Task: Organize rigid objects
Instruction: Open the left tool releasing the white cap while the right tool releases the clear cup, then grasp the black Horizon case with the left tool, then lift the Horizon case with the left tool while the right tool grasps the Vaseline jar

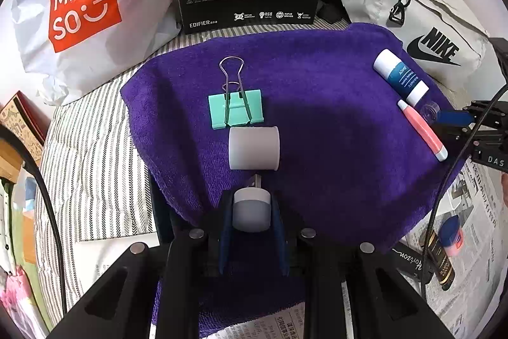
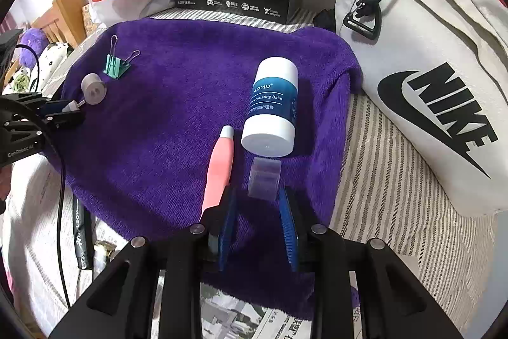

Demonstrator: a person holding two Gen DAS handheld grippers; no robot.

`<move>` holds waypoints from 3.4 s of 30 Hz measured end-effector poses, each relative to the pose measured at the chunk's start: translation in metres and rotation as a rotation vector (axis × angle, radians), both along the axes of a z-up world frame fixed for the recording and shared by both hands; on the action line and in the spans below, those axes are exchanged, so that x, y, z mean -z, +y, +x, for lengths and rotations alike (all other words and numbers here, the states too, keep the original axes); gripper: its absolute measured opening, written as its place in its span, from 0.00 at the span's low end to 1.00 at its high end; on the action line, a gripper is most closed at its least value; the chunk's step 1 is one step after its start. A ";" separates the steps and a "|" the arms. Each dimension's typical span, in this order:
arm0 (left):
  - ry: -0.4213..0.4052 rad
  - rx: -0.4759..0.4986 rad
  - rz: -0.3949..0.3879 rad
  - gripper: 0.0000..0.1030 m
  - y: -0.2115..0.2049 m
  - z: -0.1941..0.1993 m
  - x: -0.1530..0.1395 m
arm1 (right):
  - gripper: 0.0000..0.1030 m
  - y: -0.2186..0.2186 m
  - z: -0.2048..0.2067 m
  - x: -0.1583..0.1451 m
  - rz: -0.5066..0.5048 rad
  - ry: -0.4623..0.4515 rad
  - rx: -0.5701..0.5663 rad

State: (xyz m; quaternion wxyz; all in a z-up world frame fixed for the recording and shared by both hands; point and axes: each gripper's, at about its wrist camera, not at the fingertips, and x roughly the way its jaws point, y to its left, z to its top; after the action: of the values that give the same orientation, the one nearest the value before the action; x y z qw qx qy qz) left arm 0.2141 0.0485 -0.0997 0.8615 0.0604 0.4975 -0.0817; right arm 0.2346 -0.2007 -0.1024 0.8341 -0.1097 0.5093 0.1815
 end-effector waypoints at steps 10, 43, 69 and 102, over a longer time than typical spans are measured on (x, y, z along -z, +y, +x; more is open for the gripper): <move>0.010 0.009 -0.014 0.35 0.000 -0.007 -0.001 | 0.44 -0.009 -0.016 -0.015 0.041 -0.013 0.007; 0.044 -0.098 -0.123 0.46 -0.085 -0.076 -0.002 | 0.50 -0.076 -0.168 -0.026 0.232 -0.036 0.212; 0.014 -0.039 0.024 0.40 -0.084 -0.092 0.001 | 0.50 -0.072 -0.178 -0.010 0.268 0.009 0.237; -0.016 -0.019 -0.002 0.21 -0.051 -0.106 0.002 | 0.50 0.007 -0.136 0.003 0.288 0.059 0.156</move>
State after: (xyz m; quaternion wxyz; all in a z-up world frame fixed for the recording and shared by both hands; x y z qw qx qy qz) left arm 0.1076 -0.0024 -0.1019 0.8662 0.0553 0.4912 -0.0734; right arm 0.0987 -0.1938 -0.1058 0.8374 0.0564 0.5092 0.1907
